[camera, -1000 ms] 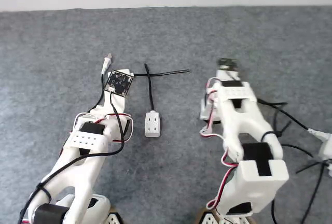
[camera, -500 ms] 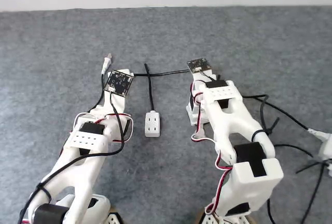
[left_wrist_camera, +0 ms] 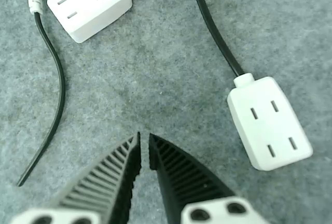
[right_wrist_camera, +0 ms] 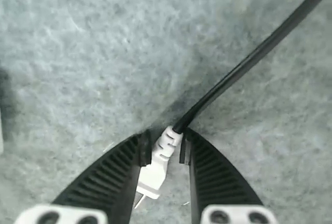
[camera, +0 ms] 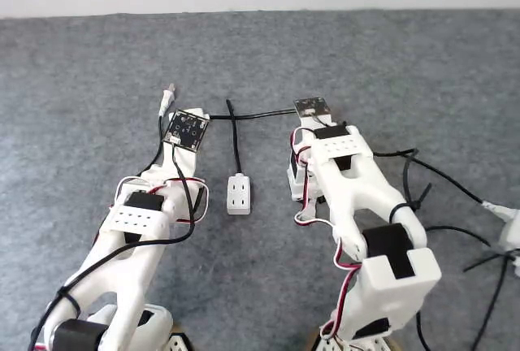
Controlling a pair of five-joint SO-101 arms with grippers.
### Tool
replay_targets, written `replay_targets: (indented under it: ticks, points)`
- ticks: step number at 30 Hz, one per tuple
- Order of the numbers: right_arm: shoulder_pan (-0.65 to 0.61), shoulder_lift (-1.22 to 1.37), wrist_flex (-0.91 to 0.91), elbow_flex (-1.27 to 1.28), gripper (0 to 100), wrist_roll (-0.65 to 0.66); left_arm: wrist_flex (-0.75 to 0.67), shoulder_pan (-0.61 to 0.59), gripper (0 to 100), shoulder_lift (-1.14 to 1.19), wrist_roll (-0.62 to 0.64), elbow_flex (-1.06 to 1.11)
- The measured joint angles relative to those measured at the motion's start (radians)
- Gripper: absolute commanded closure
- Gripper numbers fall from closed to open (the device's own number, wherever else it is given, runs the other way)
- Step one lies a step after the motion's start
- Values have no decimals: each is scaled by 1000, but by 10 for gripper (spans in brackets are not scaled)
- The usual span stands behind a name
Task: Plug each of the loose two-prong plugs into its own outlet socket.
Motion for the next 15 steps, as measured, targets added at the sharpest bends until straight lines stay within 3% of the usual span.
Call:
replay_targets:
  ticks: [15]
  points:
    - [32, -147, -23, 112, 899, -75, 0, 0, 974, 0, 0, 0]
